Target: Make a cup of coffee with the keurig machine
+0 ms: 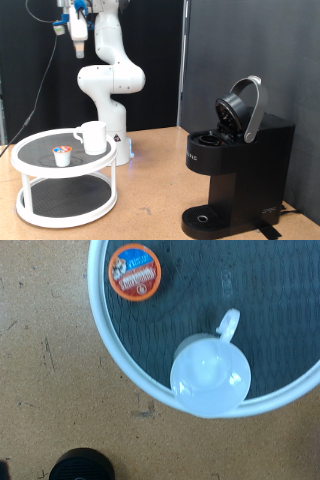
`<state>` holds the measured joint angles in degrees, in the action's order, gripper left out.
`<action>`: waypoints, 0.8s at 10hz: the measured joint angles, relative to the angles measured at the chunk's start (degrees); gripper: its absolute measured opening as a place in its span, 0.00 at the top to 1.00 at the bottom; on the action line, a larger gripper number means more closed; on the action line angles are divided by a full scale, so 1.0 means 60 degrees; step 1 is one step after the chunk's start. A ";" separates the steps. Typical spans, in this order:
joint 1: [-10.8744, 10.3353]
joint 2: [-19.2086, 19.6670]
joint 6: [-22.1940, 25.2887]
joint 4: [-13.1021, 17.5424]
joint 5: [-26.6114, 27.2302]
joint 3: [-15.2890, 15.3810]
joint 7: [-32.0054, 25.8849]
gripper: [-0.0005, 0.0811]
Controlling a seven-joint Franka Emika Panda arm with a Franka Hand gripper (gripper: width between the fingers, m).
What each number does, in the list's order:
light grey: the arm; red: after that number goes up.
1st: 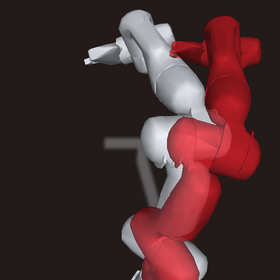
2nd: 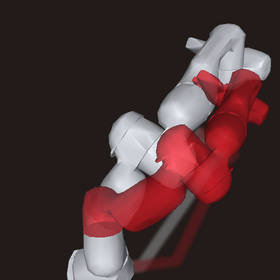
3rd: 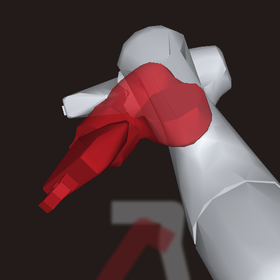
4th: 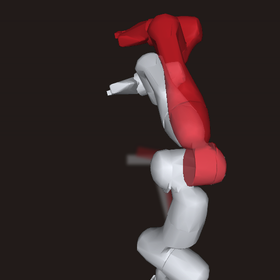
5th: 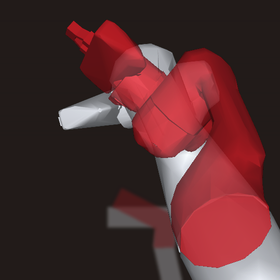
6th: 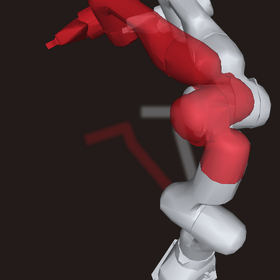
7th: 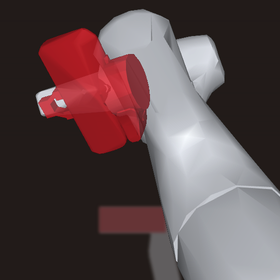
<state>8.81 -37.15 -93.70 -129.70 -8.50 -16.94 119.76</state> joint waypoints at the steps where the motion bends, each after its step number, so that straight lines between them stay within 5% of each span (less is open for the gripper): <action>1: 0.0002 0.0086 -0.0009 0.0079 -0.0046 -0.0131 -0.0243 0.09; 8: 0.0011 0.0339 -0.0135 0.0225 -0.0197 -0.0483 -0.0784 0.09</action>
<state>8.88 -35.12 -94.51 -128.35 -9.68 -19.84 115.06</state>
